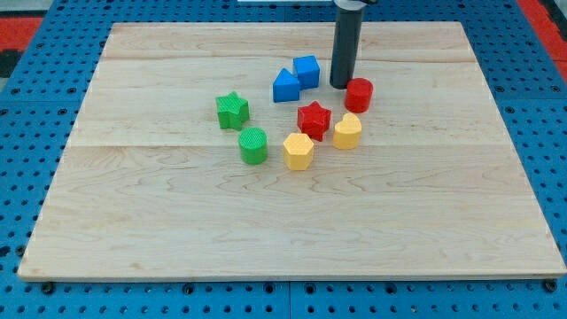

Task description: Place the red circle close to the yellow heart

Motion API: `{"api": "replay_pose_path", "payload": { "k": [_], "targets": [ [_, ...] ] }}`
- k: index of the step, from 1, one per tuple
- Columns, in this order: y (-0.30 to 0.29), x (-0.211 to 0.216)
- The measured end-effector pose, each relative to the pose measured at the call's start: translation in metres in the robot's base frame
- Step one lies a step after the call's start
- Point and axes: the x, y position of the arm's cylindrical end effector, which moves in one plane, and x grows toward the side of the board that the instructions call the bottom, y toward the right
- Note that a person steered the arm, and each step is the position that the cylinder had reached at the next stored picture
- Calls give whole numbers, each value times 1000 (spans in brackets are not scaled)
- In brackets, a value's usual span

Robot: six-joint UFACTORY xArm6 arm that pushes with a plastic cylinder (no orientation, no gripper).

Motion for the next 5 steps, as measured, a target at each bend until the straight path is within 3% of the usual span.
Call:
{"api": "replay_pose_path", "payload": {
  "k": [1,2,3,4,5],
  "targets": [
    [-1,2],
    [-2,-48],
    [-47,-95],
    [-85,-74],
    [-77,-51]
  ]
}}
